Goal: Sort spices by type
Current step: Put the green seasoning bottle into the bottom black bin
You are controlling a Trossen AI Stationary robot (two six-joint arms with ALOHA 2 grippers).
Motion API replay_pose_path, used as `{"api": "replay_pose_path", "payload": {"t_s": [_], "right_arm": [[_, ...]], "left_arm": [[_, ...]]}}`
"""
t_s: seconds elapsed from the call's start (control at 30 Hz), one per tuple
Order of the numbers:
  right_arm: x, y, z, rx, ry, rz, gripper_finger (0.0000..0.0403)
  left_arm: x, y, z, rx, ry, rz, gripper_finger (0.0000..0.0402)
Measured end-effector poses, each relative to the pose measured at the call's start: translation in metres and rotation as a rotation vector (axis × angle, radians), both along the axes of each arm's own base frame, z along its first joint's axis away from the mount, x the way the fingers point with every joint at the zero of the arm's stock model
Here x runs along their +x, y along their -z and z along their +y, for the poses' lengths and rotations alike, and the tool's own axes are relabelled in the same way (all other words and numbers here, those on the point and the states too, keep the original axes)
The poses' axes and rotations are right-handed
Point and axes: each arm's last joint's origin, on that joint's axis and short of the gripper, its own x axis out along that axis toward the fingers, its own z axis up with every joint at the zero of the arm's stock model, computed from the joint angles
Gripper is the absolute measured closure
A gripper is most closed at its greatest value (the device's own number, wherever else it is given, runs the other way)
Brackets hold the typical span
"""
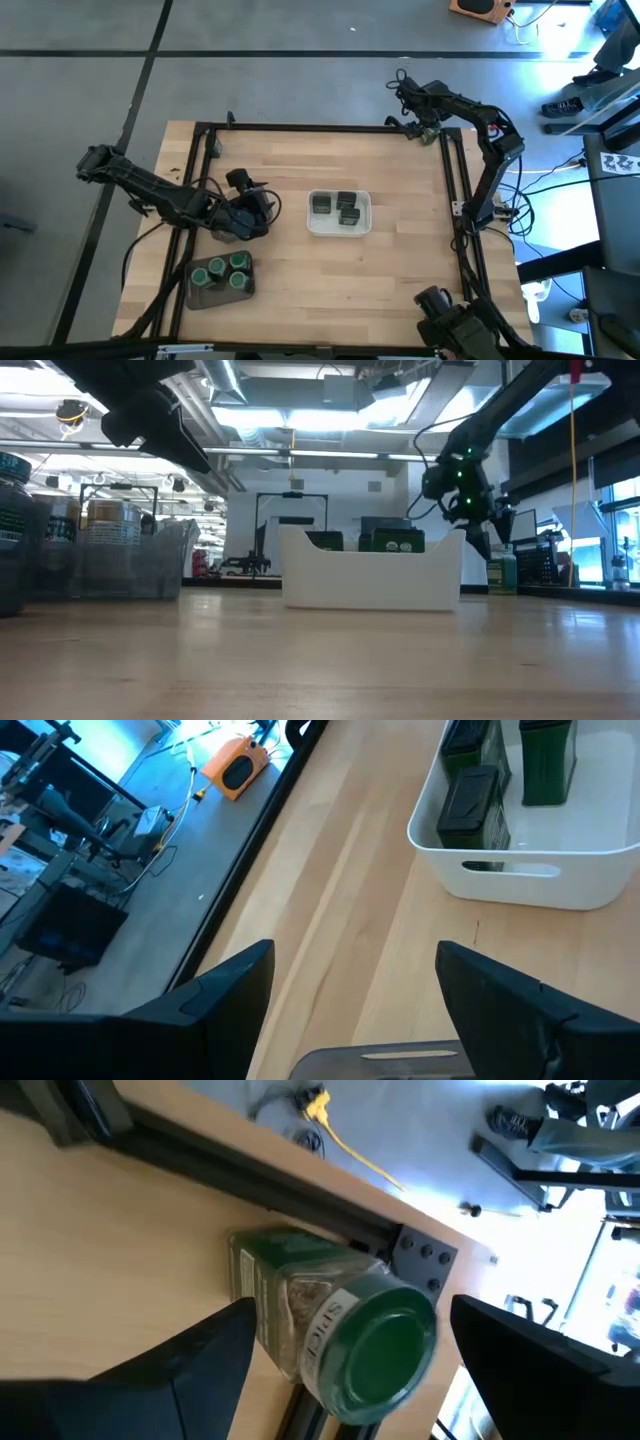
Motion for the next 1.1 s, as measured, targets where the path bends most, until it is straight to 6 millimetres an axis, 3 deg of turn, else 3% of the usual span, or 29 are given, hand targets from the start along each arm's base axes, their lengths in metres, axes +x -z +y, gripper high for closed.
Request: {"api": "replay_pose_path", "payload": {"t_s": [0.23,0.47,0.8,1.1], "right_arm": [[0.002,0.017,-0.001,0.104,-0.003,-0.002,0.0071],[0.006,0.020,-0.001,0.156,-0.036,-0.093,0.0077],[0.011,0.021,0.001,0.206,-0.053,-0.174,0.0200],[0.046,0.019,0.024,0.220,-0.214,-0.180,0.0201]], "left_arm": [[0.000,0.000,0.000,-0.003,-0.002,-0.003,0.0125],[0.000,0.000,0.000,-0.009,-0.007,-0.009,0.0125],[0.000,0.000,0.000,-0.005,-0.004,-0.005,0.0125],[0.000,0.000,0.000,0.023,0.020,0.021,0.0125]]}}
